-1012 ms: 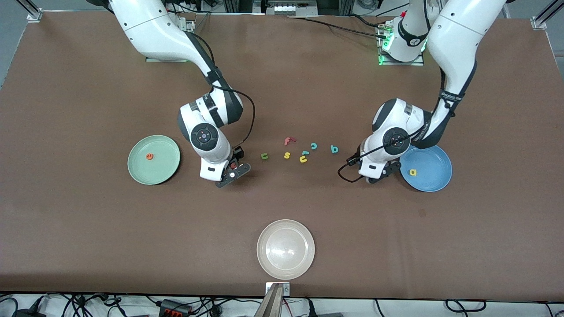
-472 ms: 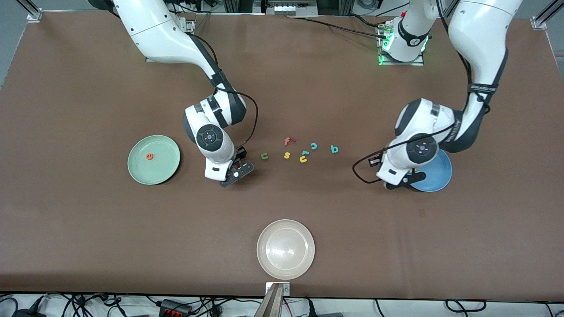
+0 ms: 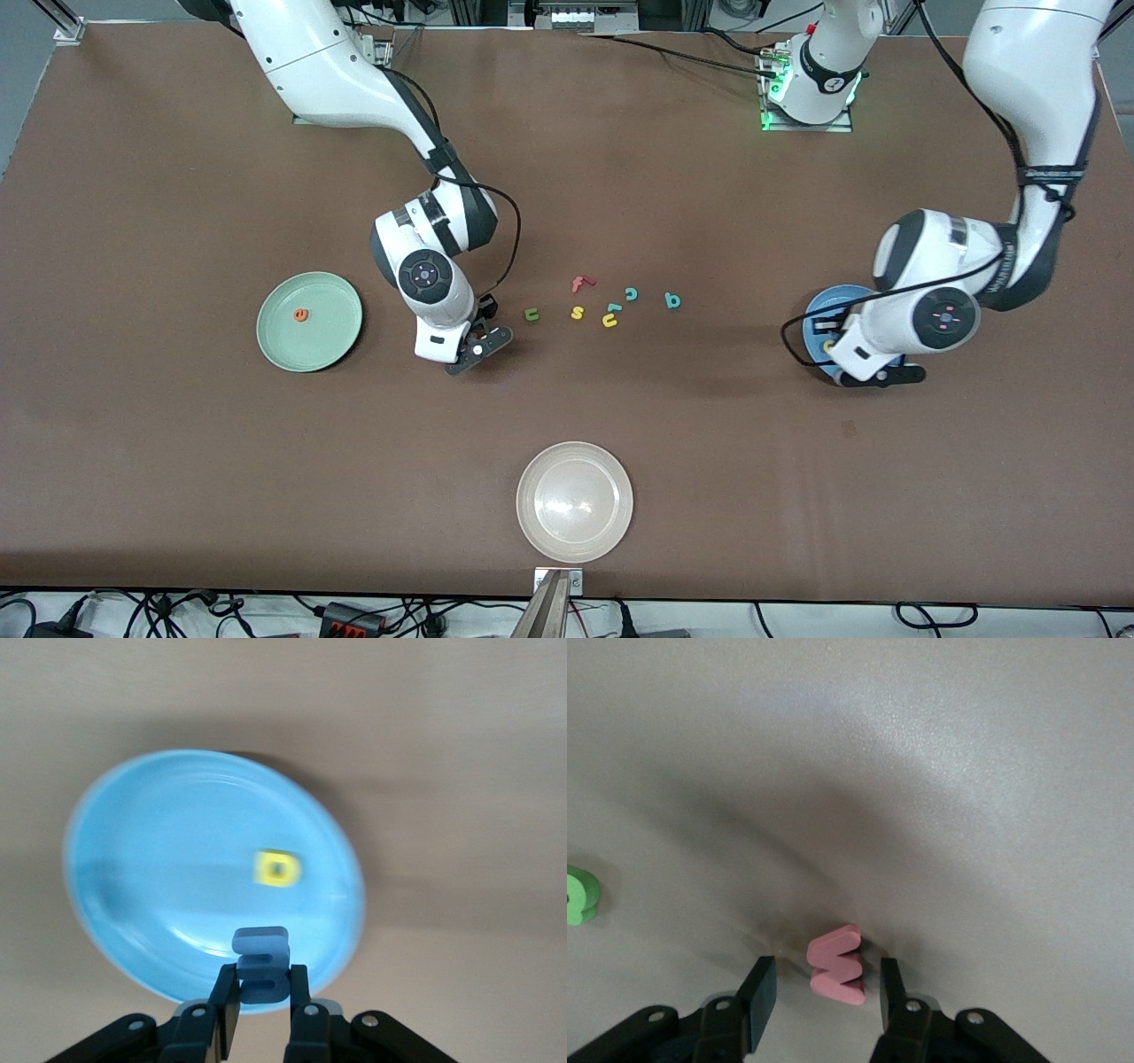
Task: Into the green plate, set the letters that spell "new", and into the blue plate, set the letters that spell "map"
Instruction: 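Carry the w toward the green plate while the left gripper drops m on blue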
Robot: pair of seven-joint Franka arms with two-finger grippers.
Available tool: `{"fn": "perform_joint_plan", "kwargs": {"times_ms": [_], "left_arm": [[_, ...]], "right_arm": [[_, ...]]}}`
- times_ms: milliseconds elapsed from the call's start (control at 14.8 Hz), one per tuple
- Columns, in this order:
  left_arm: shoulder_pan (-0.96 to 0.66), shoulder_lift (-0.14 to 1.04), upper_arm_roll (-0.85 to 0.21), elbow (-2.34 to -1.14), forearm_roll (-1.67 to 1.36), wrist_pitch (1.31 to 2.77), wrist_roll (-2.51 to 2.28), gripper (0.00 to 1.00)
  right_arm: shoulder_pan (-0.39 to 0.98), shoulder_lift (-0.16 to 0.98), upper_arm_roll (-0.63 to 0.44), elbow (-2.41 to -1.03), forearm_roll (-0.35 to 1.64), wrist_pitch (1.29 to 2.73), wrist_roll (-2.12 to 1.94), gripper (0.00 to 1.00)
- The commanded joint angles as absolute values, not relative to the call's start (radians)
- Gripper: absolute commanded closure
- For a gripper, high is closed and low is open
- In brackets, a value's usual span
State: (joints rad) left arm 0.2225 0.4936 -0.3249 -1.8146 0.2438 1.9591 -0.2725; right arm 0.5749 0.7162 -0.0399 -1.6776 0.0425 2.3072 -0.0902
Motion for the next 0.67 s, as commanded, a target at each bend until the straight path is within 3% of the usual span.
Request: {"fn": "perform_joint_plan", "kwargs": {"times_ms": [0,472,540,607], "left_arm": [[0.296,0.495,-0.339,-1.856,0.284,1.983,-0.151,0.94],[0.334,0.525,-0.339,-1.982,0.284,2.134,-0.129,0.9],[0.334,0.528,-0.339,-1.986,0.284,2.137,-0.129,0.86],[0.334,0.529,-0.341,-1.987,0.284,2.137,-0.127,0.67]], "right_arm": [[0.578,0.735,-0.04,-1.66,0.058,2.33,-0.11,0.45],[0.575,0.735,-0.04,-1.66,0.057,2.347,-0.112,0.68],[0.574,0.733,-0.04,-1.66,0.055,2.345,-0.112,0.73],[0.571,0.732,-0.04,-1.66,0.055,2.345,-0.11,0.77]]}}
